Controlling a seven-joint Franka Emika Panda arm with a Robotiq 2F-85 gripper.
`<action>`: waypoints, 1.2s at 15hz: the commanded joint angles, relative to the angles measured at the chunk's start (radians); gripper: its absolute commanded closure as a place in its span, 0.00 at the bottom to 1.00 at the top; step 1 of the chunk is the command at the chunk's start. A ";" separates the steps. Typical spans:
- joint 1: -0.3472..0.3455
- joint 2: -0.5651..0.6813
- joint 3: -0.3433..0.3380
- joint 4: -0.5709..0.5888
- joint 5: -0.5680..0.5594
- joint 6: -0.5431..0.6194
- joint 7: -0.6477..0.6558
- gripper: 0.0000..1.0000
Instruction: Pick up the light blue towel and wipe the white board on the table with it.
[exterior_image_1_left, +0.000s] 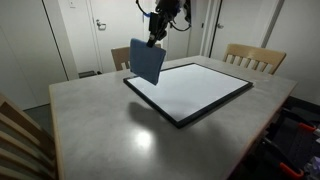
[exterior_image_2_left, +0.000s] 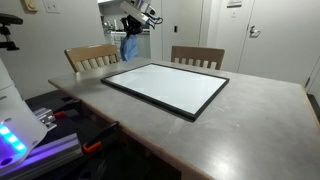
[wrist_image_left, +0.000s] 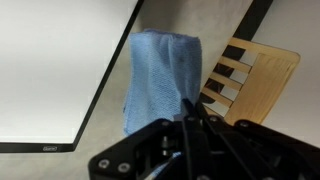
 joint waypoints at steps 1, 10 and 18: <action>0.018 0.076 -0.015 0.068 0.017 -0.031 -0.009 0.99; -0.008 0.185 0.006 0.126 0.175 -0.091 -0.102 0.99; -0.048 0.320 -0.058 0.166 0.352 -0.219 -0.207 0.99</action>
